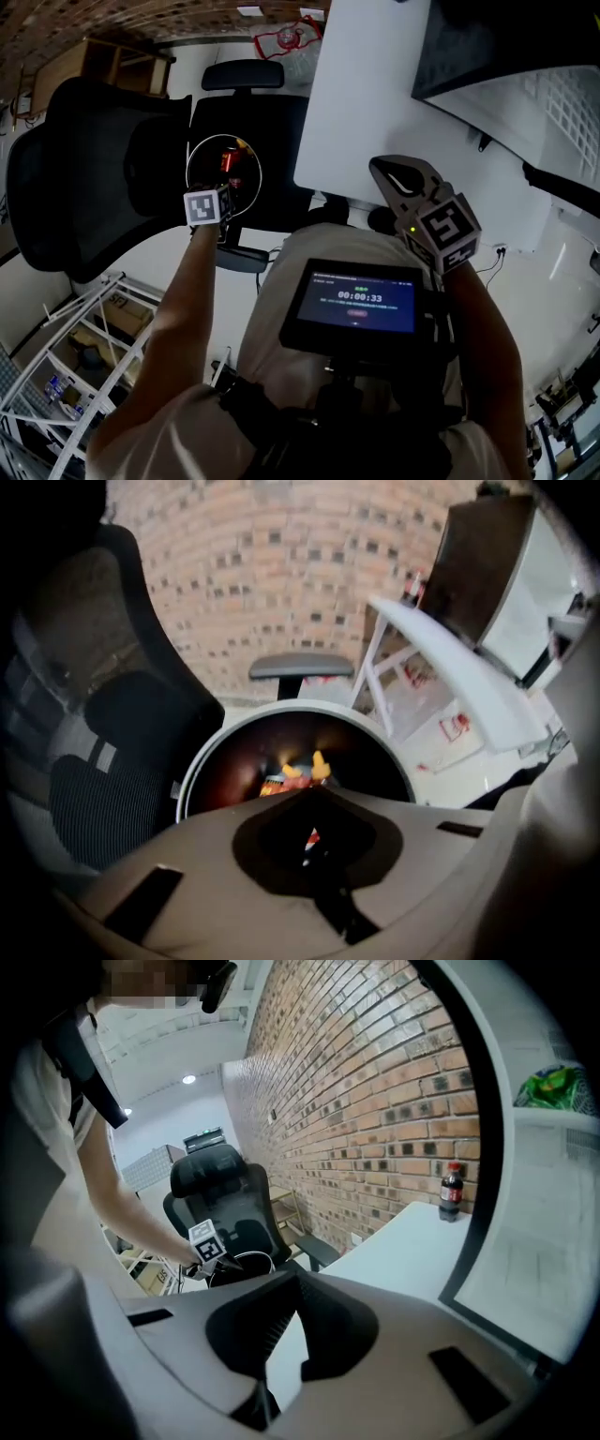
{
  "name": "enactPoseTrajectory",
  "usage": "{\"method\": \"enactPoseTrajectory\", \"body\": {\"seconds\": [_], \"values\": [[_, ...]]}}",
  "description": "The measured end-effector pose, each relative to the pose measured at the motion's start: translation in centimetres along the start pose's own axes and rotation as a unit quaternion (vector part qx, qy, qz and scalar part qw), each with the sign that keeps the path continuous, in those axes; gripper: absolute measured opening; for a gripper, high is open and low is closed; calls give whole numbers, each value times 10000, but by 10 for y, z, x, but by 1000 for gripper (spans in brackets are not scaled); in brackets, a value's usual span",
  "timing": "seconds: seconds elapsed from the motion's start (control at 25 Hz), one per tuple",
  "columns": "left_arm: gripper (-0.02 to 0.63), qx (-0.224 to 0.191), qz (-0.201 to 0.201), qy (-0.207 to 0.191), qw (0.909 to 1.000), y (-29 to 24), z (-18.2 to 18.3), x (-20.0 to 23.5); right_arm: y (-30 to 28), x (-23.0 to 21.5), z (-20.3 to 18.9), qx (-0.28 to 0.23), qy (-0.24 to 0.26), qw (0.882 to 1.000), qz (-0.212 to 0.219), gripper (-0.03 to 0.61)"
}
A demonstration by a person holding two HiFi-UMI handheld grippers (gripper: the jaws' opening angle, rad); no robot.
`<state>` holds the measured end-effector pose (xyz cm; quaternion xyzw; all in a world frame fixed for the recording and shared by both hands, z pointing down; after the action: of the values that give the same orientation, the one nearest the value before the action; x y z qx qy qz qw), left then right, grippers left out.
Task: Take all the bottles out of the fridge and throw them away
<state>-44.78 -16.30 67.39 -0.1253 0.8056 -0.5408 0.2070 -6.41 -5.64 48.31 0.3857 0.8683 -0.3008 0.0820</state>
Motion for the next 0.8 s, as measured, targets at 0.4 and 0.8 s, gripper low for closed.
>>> {"method": "enactPoseTrajectory", "body": {"seconds": [0.4,0.8], "values": [[3,-1806,-606,94,9816,85,62,-55,54,-4,-4,-593,-11,9966,-578,0],[3,-2849,-1152,-68,9516,144,124,-112,97,-12,-10,-943,27,9914,-908,0]]}}
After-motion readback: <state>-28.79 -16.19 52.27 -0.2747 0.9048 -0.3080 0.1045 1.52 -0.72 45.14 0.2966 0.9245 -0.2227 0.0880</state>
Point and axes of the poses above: the fingertips, and each gripper's own axes: y backward along the fingers, x to its left, z out of its top, the point moved 7 cm from there along y, backward along the fingers, and after that the axes turned 14 degrees about z, right-handed, at the moved point
